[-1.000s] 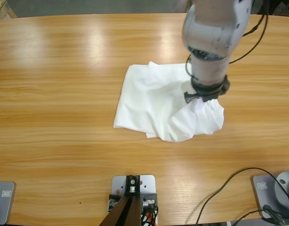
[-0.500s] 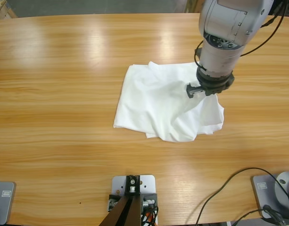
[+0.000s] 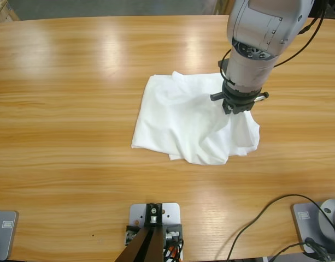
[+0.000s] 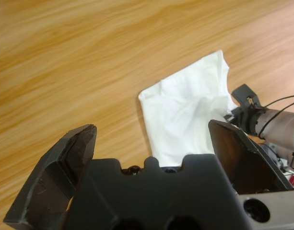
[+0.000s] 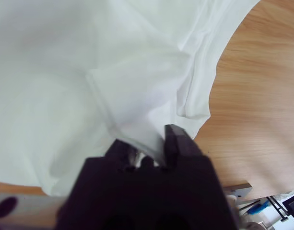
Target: Fold clothes
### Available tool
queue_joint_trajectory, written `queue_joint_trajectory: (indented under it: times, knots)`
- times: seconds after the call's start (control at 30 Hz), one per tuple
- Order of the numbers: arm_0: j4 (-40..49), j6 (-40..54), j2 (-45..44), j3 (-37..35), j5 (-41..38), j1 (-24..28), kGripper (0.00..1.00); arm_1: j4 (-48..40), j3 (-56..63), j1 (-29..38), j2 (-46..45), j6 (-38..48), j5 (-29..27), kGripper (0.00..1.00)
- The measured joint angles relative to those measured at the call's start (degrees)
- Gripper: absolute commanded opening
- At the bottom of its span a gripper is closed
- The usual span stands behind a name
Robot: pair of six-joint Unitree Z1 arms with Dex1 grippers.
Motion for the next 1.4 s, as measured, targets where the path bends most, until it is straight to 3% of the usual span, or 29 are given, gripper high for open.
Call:
queue_joint_trajectory:
  times: [0.4,0.87,1.4]
  knots:
    - [0.0,0.8,-1.3,0.0,0.0,0.1,0.908,0.0,1.2,-0.6,0.1,-0.4,-2.0,0.000]
    - [0.0,1.6,-1.3,0.0,0.0,0.2,0.908,4.9,-6.5,-3.5,-1.8,-4.5,-11.6,0.000]
    - [0.2,1.7,-1.3,0.0,0.0,0.3,0.908,6.8,-14.7,-3.0,-1.1,-9.9,-12.4,0.000]
